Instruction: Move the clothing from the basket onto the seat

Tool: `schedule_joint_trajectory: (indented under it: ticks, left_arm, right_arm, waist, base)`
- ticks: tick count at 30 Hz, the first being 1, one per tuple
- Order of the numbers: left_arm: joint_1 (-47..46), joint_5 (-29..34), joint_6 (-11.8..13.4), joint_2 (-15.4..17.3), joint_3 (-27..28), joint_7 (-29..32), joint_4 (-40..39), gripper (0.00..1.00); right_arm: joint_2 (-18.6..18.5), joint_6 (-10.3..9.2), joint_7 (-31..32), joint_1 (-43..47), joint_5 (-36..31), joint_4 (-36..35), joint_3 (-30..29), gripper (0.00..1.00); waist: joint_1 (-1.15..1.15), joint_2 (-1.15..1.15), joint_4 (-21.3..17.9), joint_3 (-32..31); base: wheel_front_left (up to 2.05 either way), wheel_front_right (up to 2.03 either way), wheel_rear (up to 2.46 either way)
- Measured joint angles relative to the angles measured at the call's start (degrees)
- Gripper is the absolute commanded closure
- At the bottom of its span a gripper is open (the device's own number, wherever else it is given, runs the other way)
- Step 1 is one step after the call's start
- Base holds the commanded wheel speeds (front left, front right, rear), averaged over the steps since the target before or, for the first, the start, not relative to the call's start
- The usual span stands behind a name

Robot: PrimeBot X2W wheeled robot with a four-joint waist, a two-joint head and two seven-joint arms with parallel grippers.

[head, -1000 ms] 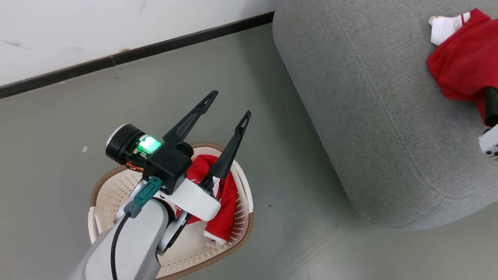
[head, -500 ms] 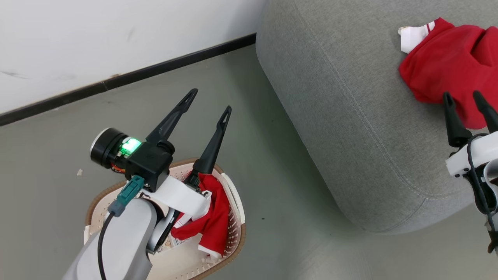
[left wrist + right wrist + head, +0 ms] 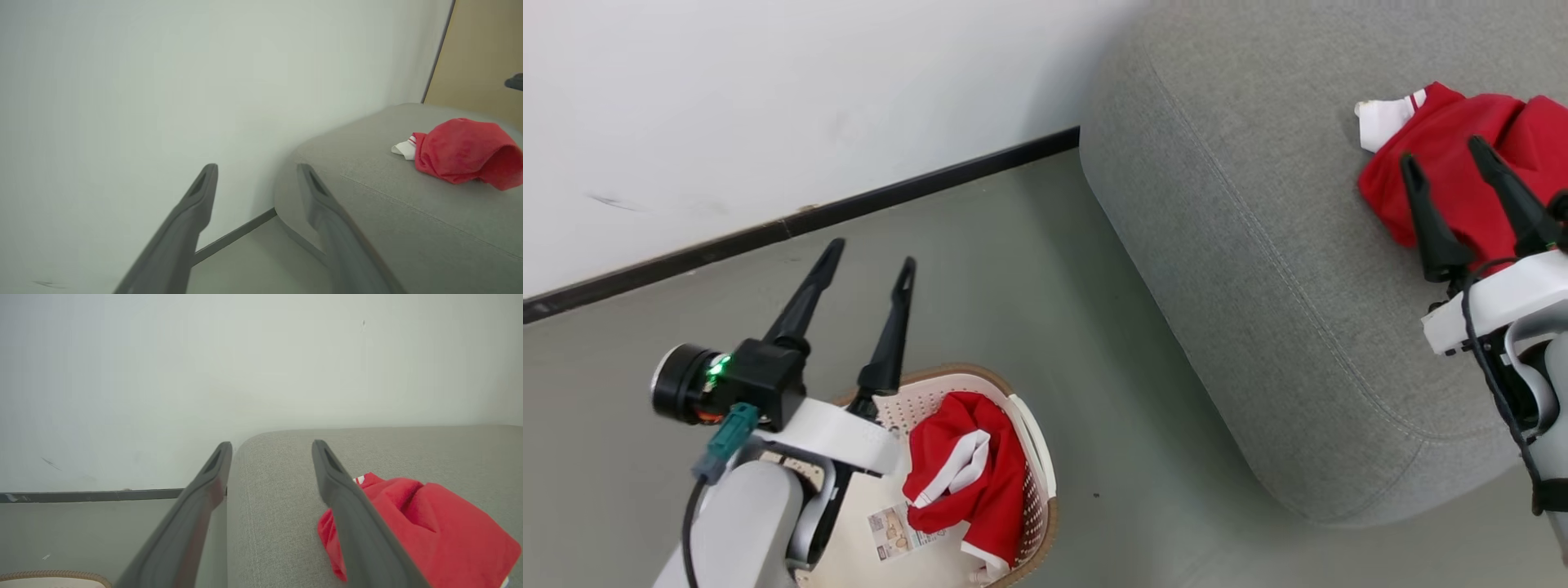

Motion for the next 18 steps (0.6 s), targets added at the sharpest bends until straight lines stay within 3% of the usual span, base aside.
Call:
schedule_joint_trajectory:
  ticks: [18]
  left_arm:
    - [9.8, -2.9, 4.7, 1.2, 8.3, -0.6, 2.5, 0.00]
  right_arm:
    - [5.0, 0.00, 0.0, 4.3, -6.0, -4.8, 1.3, 0.00]
  waist:
    - [0.00, 0.00, 6.3, -6.7]
  base:
    - [0.00, 0.00, 0.00]
